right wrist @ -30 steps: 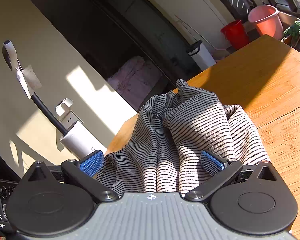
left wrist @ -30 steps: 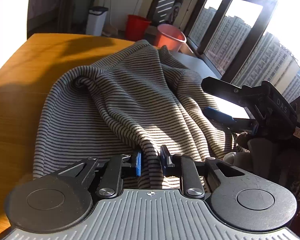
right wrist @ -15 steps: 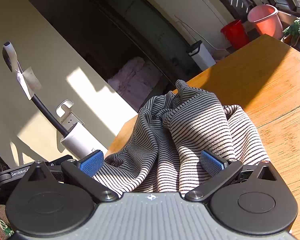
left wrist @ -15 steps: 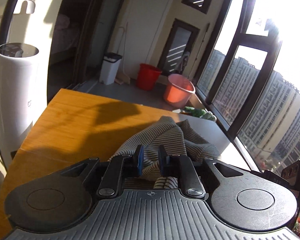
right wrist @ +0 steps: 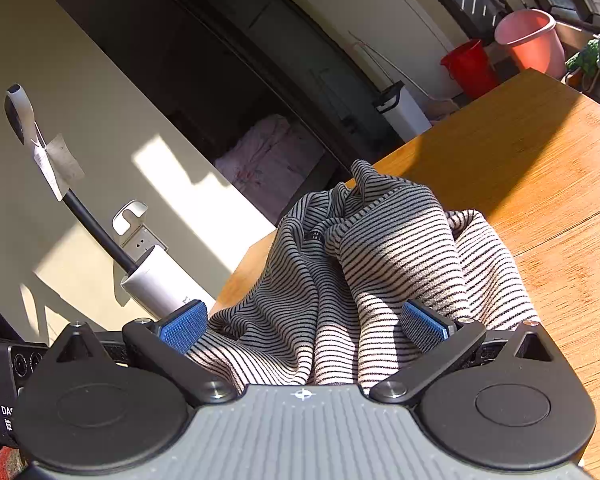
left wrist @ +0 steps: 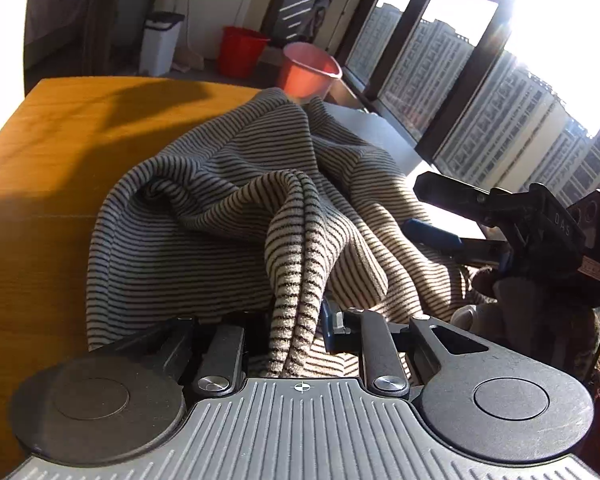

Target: Fold clothes

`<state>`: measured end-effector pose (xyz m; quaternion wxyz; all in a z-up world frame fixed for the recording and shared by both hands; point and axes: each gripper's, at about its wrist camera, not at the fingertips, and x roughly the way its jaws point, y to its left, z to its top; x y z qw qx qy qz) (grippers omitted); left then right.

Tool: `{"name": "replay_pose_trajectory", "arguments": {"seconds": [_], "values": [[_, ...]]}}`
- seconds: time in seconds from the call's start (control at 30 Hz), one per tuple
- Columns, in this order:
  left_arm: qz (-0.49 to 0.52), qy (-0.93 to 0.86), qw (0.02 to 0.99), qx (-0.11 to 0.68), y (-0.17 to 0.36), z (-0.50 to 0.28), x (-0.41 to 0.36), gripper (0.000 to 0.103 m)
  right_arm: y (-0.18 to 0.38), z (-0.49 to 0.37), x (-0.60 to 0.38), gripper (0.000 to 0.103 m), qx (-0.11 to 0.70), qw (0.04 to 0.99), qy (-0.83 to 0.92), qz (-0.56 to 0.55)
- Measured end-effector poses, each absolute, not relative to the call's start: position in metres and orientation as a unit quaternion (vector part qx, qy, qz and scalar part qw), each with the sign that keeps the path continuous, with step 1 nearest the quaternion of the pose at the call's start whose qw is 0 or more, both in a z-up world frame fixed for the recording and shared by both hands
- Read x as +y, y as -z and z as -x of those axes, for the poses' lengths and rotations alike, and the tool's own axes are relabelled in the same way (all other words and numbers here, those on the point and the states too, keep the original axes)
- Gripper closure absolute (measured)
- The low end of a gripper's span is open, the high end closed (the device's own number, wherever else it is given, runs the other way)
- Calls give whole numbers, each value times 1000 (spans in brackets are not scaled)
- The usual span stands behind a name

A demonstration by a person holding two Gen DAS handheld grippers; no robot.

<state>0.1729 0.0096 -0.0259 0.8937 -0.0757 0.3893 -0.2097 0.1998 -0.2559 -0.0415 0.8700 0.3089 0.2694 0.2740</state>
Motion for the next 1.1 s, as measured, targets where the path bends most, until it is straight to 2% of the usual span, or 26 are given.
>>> {"name": "replay_pose_trajectory", "arguments": {"seconds": [0.2, 0.33, 0.5, 0.6, 0.7, 0.77, 0.8, 0.93, 0.97, 1.1], "values": [[90, 72, 966, 230, -48, -178, 84, 97, 42, -199, -256, 0, 269, 870, -274, -309], [87, -1, 974, 208, -63, -182, 137, 96, 42, -199, -256, 0, 269, 870, -274, -308], [160, -42, 955, 245, -48, -180, 182, 90, 42, -199, -256, 0, 271, 871, -275, -305], [205, -41, 939, 272, -27, -175, 190, 68, 42, -199, -256, 0, 271, 870, -275, -305], [216, -26, 933, 287, -17, -171, 198, 60, 42, -200, -257, 0, 271, 869, -277, -308], [218, -4, 930, 296, -18, -163, 200, 44, 43, -200, -258, 0, 271, 867, -280, -312], [218, 8, 928, 301, -18, -159, 200, 41, 44, -201, -258, 0, 270, 865, -282, -315], [200, -2, 935, 293, -24, -135, 196, 14, 44, -199, -257, 0, 269, 864, -282, -318], [193, -10, 939, 283, -26, -128, 194, 10, 44, -199, -257, 0, 269, 864, -282, -318], [210, -13, 944, 253, -24, -107, 178, 10, 43, -201, -256, 0, 268, 863, -284, -321]]}}
